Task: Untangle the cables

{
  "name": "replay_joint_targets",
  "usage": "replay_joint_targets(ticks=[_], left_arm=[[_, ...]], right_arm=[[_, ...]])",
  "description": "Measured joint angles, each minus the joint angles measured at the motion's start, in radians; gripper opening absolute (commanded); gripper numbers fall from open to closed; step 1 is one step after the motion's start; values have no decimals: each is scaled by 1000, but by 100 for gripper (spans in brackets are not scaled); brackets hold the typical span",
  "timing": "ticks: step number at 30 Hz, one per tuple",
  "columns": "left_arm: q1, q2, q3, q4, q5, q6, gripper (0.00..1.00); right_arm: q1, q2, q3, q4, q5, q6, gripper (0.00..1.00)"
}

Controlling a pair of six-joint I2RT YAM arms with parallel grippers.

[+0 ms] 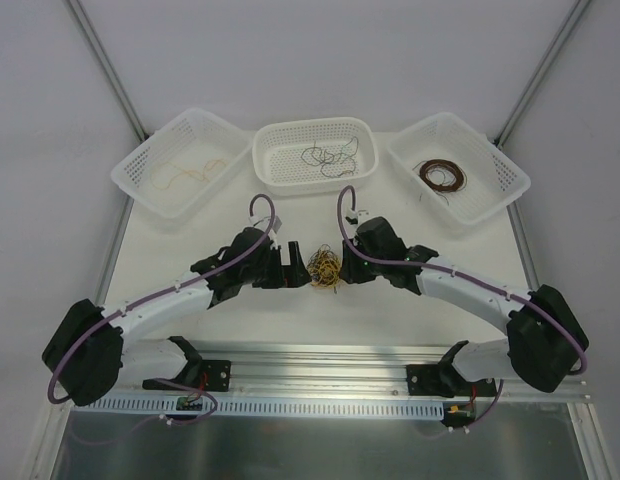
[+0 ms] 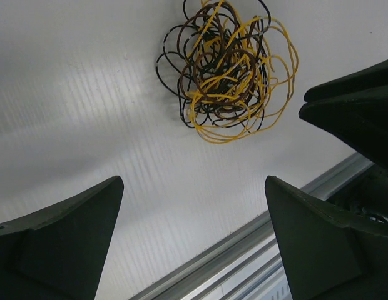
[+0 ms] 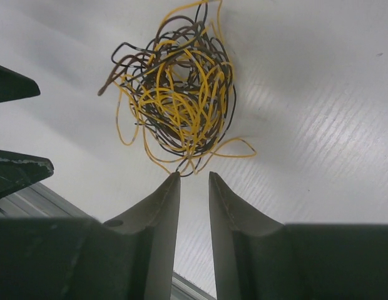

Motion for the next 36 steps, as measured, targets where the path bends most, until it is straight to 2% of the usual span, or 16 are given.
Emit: replay_joint_targets(ticks=[10, 21, 26, 31, 36], left_arm=[[-24, 164, 80, 90, -25, -16, 98], [-44, 284, 130, 119, -26, -18, 97], [-44, 338, 152, 121, -26, -20, 96], [-44, 391, 179, 122, -37, -24, 95], [-47, 459, 214, 129, -63, -44, 92]], right_arm=[[0, 72, -73, 114, -2, 2, 21], [0, 77, -87, 213, -16, -2, 21], [0, 80, -87, 224, -21, -9, 2], [0, 70, -87, 214, -27, -13, 1], [0, -5, -87, 162, -27, -35, 1]])
